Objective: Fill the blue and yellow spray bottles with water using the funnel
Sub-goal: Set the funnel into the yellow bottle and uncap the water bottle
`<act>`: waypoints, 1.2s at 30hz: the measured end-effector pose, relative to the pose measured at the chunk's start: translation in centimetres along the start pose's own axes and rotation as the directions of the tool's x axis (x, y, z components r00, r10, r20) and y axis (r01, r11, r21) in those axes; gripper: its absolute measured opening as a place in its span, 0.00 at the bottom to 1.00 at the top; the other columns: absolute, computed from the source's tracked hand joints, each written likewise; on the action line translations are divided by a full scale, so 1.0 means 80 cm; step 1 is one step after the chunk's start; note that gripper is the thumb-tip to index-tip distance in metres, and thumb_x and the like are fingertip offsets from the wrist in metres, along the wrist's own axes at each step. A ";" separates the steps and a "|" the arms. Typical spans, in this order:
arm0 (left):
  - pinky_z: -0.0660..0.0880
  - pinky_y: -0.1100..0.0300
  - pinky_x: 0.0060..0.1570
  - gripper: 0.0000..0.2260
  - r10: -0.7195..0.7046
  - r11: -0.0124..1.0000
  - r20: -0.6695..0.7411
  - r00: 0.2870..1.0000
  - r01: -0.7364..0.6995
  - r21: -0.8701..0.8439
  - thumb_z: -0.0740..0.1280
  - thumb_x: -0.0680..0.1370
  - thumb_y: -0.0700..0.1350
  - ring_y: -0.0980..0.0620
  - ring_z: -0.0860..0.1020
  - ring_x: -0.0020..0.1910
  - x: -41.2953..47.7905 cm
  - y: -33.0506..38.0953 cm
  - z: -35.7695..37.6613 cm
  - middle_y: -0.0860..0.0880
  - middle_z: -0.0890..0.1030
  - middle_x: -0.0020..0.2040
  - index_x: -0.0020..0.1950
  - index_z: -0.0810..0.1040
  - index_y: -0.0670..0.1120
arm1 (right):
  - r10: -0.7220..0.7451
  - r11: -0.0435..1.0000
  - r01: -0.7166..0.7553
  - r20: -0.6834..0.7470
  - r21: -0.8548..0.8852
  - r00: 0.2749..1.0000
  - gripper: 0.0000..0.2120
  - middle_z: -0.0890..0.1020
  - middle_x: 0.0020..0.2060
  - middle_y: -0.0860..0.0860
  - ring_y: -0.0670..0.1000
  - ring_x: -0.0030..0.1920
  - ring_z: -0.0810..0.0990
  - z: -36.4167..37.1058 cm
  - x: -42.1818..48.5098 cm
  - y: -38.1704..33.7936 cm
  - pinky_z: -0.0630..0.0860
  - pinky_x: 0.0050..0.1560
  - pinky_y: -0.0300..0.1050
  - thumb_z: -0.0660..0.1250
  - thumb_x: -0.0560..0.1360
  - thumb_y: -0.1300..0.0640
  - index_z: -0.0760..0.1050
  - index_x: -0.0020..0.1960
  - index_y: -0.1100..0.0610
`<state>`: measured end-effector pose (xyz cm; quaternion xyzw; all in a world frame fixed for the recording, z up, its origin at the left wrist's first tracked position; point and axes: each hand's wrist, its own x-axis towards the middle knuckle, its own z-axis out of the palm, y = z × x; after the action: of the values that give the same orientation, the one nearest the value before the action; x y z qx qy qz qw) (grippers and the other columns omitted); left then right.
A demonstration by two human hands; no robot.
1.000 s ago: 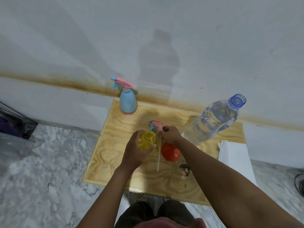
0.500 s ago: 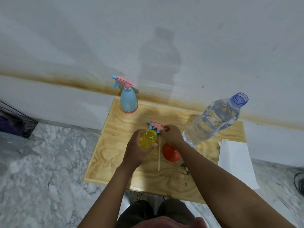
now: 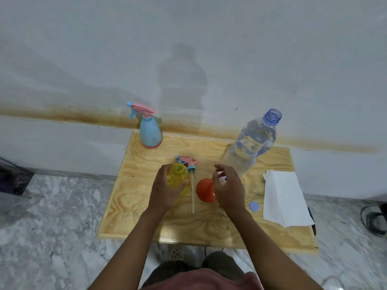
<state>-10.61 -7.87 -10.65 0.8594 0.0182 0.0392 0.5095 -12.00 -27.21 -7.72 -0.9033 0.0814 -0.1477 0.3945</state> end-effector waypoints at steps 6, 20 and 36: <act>0.71 0.64 0.51 0.26 0.015 1.000 -0.013 1.000 -0.015 0.002 0.80 0.68 0.47 0.54 0.77 0.53 0.000 0.009 0.001 0.52 0.79 0.55 0.62 0.73 0.50 | -0.057 0.997 0.066 -0.266 0.026 0.962 0.10 0.78 0.45 0.46 0.45 0.43 0.77 -0.037 -0.011 0.010 0.77 0.40 0.43 0.70 0.75 0.56 0.76 0.55 0.55; 0.69 0.73 0.41 0.25 -0.177 0.984 -0.004 0.984 0.176 -0.040 0.79 0.71 0.47 0.67 0.75 0.46 -0.001 0.036 0.009 0.54 0.78 0.52 0.64 0.72 0.50 | 0.096 0.917 -0.081 -0.017 0.390 0.995 0.42 0.70 0.70 0.43 0.44 0.69 0.70 -0.126 0.079 0.001 0.72 0.68 0.50 0.77 0.66 0.39 0.62 0.74 0.45; 0.71 0.69 0.40 0.21 -0.245 0.969 -0.014 0.969 0.245 -0.026 0.79 0.70 0.43 0.65 0.75 0.45 0.007 0.043 0.016 0.52 0.80 0.50 0.57 0.72 0.48 | -0.062 0.870 0.040 0.030 0.491 0.998 0.43 0.74 0.68 0.49 0.46 0.68 0.74 -0.111 0.107 0.020 0.74 0.67 0.49 0.82 0.66 0.56 0.63 0.74 0.53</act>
<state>-9.98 -10.60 -8.25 0.8440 0.1282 -0.0163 0.5205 -6.92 -36.66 -1.39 -0.7788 0.0087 -0.1538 0.6080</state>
